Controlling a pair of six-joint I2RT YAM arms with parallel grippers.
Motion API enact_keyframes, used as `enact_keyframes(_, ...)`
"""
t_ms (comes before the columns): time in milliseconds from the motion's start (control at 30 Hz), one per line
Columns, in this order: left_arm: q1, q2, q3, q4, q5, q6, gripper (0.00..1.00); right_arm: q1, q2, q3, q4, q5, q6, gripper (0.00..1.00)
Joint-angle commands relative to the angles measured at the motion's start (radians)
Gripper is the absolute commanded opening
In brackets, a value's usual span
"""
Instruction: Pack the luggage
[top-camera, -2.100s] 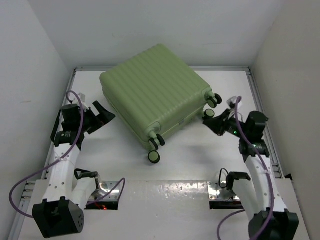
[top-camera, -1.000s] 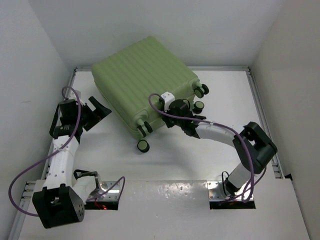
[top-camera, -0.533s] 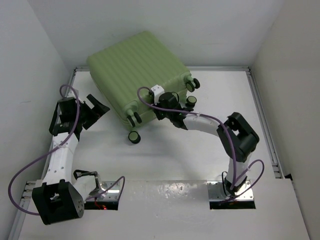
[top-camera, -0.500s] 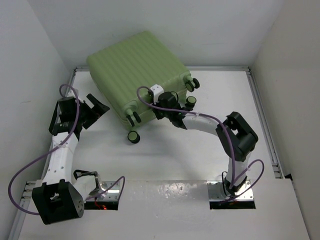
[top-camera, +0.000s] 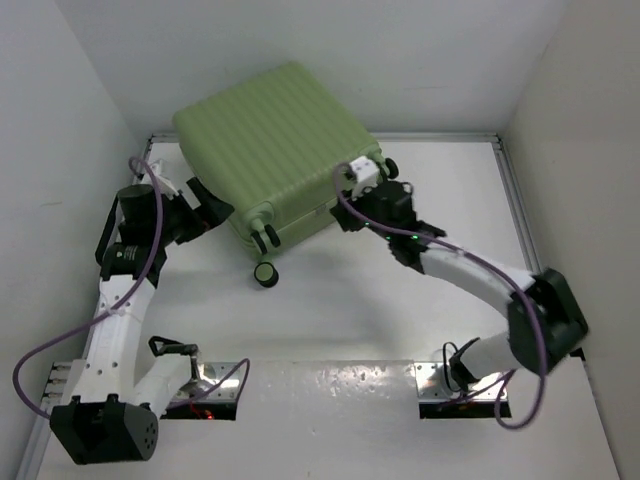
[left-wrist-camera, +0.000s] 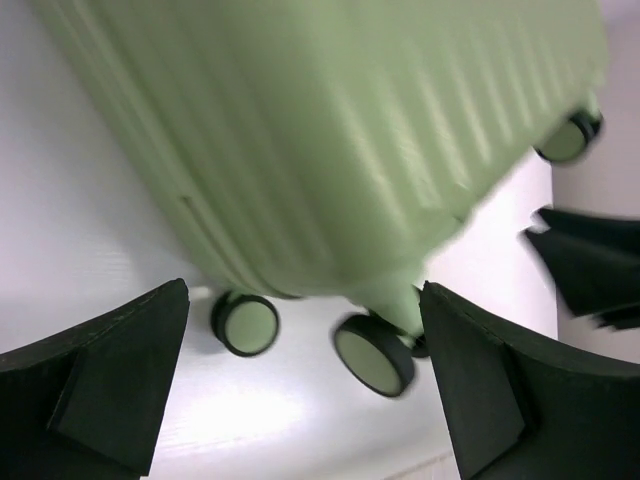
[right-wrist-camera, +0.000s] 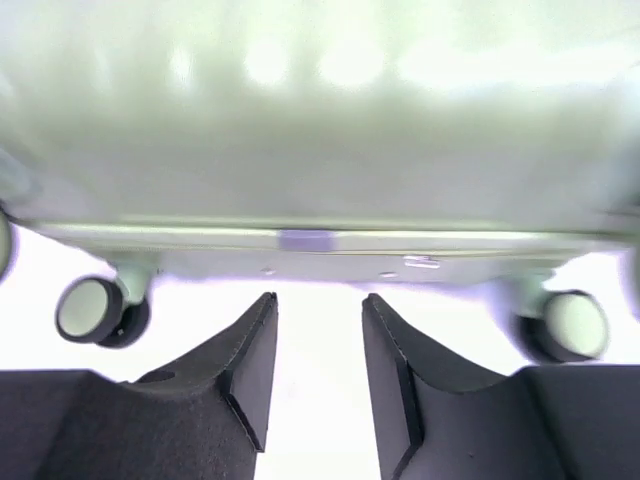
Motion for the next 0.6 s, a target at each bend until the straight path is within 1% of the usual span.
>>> enact_keyframes(0,-0.077,-0.006,0.043,-0.079,0.004,0.016,1.00,-0.069,-0.171,-0.082,-0.002,-0.082,0.017,0.39)
enact_keyframes(33,-0.095,-0.006,0.043,-0.090,0.004,-0.006,1.00,-0.081,-0.203,-0.102,-0.035,-0.082,0.020,0.39)
enact_keyframes(67,-0.112,-0.006,0.028,-0.090,0.020,-0.060,1.00,-0.092,-0.220,-0.113,-0.052,-0.091,0.013,0.39)
enact_keyframes(100,-0.121,-0.006,0.004,-0.090,0.081,-0.085,1.00,-0.107,-0.255,-0.127,-0.079,-0.091,0.008,0.40)
enact_keyframes(133,-0.130,-0.006,-0.015,-0.090,0.106,-0.113,1.00,-0.145,-0.263,-0.145,-0.090,-0.091,-0.004,0.40)
enact_keyframes(167,-0.146,-0.006,-0.060,-0.059,0.147,-0.175,1.00,-0.155,-0.280,-0.159,-0.105,-0.097,-0.007,0.40)
enact_keyframes(200,-0.156,-0.006,-0.082,-0.044,0.158,-0.199,1.00,-0.191,-0.299,-0.168,-0.116,-0.097,-0.010,0.40)
enact_keyframes(267,-0.186,0.003,-0.113,0.005,0.159,-0.254,1.00,-0.222,-0.305,-0.178,-0.128,-0.117,-0.004,0.40)
enact_keyframes(300,-0.218,0.020,-0.113,0.016,0.140,-0.265,1.00,-0.233,-0.314,-0.179,-0.148,-0.122,0.003,0.40)
enact_keyframes(367,-0.247,0.043,-0.101,0.030,0.116,-0.283,1.00,-0.265,-0.319,-0.182,-0.151,-0.134,0.028,0.40)
enact_keyframes(500,-0.311,0.100,-0.004,0.051,0.079,-0.302,1.00,-0.271,-0.314,-0.199,-0.138,-0.142,0.042,0.40)
enact_keyframes(567,-0.330,0.129,0.017,0.076,0.070,-0.311,1.00,-0.276,-0.305,-0.199,-0.133,-0.149,0.046,0.40)
